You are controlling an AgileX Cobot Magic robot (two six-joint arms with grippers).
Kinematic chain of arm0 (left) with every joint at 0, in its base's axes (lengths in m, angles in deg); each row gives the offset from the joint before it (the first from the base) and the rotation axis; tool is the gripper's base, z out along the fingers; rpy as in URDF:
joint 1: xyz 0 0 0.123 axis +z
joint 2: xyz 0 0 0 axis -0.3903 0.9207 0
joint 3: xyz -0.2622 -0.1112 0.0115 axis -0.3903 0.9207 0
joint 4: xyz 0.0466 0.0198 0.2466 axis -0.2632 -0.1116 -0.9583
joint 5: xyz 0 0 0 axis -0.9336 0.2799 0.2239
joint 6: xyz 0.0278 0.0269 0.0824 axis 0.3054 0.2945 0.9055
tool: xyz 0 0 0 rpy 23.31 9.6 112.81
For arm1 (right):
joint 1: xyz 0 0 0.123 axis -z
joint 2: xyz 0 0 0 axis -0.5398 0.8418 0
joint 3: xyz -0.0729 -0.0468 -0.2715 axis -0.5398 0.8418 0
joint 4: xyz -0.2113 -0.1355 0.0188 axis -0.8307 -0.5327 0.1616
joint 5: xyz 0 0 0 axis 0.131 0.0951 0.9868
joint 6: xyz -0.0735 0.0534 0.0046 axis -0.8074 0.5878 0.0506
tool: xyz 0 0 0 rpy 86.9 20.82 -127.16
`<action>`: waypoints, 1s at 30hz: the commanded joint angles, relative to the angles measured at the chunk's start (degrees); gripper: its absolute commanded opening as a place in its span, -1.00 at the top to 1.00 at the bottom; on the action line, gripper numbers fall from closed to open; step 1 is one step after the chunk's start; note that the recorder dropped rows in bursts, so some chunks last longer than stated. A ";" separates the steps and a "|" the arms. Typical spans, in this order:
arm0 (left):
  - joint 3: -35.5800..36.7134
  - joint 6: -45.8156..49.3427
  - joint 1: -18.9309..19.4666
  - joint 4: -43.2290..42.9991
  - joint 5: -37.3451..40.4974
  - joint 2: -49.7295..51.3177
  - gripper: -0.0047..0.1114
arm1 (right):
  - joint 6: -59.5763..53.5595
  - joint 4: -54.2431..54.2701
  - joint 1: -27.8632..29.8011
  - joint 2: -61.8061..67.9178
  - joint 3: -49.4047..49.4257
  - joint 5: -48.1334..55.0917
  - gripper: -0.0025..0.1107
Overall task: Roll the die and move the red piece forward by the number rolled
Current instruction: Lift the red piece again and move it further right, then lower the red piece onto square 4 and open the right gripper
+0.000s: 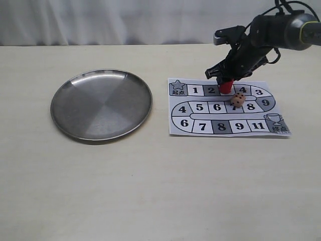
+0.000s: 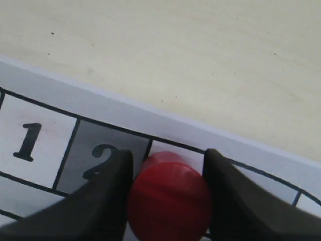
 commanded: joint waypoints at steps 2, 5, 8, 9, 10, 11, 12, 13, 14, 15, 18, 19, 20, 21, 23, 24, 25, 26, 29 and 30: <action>0.10 -0.05 -0.14 0.00 -0.52 -0.06 0.92 | 0.11 -0.62 0.19 1.60 0.39 2.10 0.88; 0.10 -0.05 -0.14 0.00 -0.52 -0.06 0.92 | 0.21 -0.62 0.19 1.60 0.39 2.08 0.88; 0.10 -0.05 -0.14 0.00 -0.52 -0.06 0.92 | 0.61 -0.62 0.19 0.80 0.39 2.08 0.88; 0.10 -0.05 -0.14 0.00 -0.52 -0.06 0.92 | 0.61 -0.62 0.19 0.33 0.39 2.08 0.88; 0.10 -0.05 -0.14 0.00 -0.52 -0.06 0.92 | 0.61 -0.62 0.19 -0.20 0.39 2.08 0.88; 0.10 -0.05 -0.14 0.00 -0.52 -0.06 0.92 | 0.61 -0.62 0.19 -1.22 0.39 2.08 0.88; 0.10 -0.05 -0.14 0.00 -0.52 -0.06 0.92 | 0.61 -0.62 0.19 -2.07 0.39 2.08 0.88; 0.10 -0.05 -0.14 0.00 -0.52 -0.06 0.92 | 0.61 -0.62 0.19 -3.04 0.39 2.08 0.88; 0.10 -0.05 -0.14 0.00 -0.52 -0.06 0.92 | 0.61 -0.96 0.19 -4.60 0.39 2.08 0.88; 0.10 -0.05 -0.14 0.00 -0.52 -0.06 0.92 | 0.94 -1.59 0.19 -5.69 0.39 1.95 0.88; 0.10 -0.05 -0.14 0.00 -0.52 -0.06 0.92 | 3.63 -5.21 0.29 -9.77 0.39 1.95 0.88; 0.10 -0.05 -0.14 0.00 -0.52 -0.06 0.92 | 4.80 -6.33 0.43 -10.90 0.39 1.95 0.88; 0.10 -0.05 -0.14 0.00 -0.52 -0.06 0.92 | 6.01 -7.00 0.59 -11.76 0.39 1.95 0.88; 0.10 -0.05 -0.14 0.00 -0.52 -0.06 0.92 | 6.83 -7.31 0.94 -12.22 0.39 2.10 0.88; 0.10 -0.05 -0.14 0.00 -0.52 -0.06 0.92 | 8.42 -7.44 1.87 -12.63 0.39 2.27 0.88; 0.10 -0.05 -0.14 0.00 -0.52 -0.06 0.92 | 9.41 -7.44 2.30 -12.63 0.39 2.51 0.88; 0.10 -0.05 -0.14 0.00 -0.52 -0.06 0.92 | 9.77 -7.44 2.69 -12.36 0.62 2.81 0.88; 0.10 -0.05 -0.14 0.00 -0.52 -0.06 0.92 | 9.77 -7.44 3.25 -11.83 0.86 2.99 0.88; 0.10 -0.05 -0.14 0.00 -0.52 -0.06 0.92 | 9.77 -7.44 4.55 -9.79 2.74 2.37 0.88; 0.10 -0.05 -0.14 0.00 -0.52 -0.06 0.92 | 9.77 -7.44 4.98 -8.94 3.59 1.32 0.88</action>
